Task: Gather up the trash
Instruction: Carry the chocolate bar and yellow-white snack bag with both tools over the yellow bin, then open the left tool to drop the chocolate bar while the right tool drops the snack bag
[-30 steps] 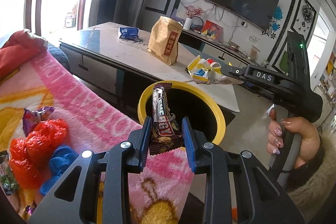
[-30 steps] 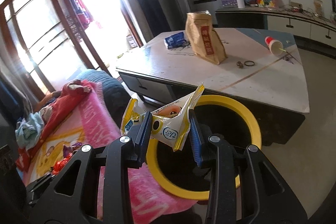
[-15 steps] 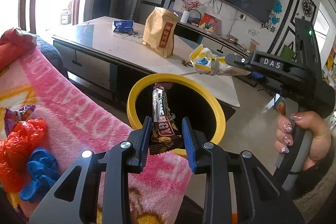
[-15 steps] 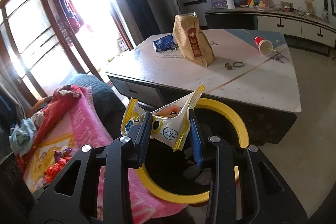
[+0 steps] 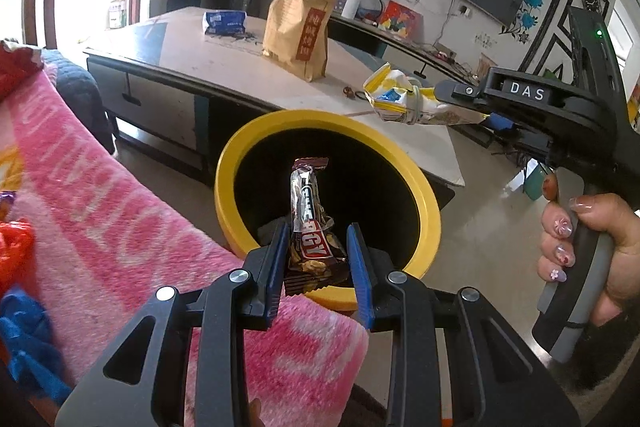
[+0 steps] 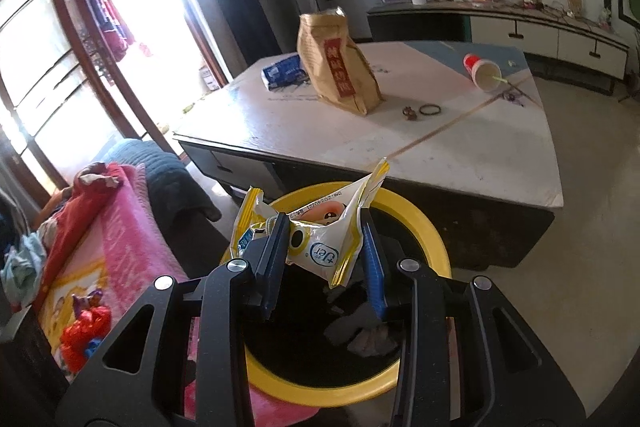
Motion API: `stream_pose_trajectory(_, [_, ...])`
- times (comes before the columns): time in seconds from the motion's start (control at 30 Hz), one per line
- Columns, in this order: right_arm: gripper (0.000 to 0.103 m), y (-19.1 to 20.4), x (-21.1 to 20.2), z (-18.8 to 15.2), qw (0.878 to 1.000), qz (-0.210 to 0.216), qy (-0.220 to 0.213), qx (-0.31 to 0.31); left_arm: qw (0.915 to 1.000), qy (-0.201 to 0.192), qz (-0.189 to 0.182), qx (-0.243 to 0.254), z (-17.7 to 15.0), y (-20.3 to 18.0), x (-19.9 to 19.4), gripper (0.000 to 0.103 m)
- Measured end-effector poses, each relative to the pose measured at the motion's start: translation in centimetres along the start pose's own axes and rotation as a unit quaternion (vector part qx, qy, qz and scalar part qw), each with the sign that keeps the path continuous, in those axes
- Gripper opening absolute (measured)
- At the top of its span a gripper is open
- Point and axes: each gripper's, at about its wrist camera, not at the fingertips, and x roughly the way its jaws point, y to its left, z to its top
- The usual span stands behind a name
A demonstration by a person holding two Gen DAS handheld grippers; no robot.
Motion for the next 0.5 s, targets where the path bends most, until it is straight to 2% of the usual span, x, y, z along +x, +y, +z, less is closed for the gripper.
stream_pose_trajectory(0.5, [0.030,-1.5,3.4,0.3,0.999,0.012,0.043,0.032,0.9989,0.040,-0.021,-0.013,0.9,0.1,3.7,0.029])
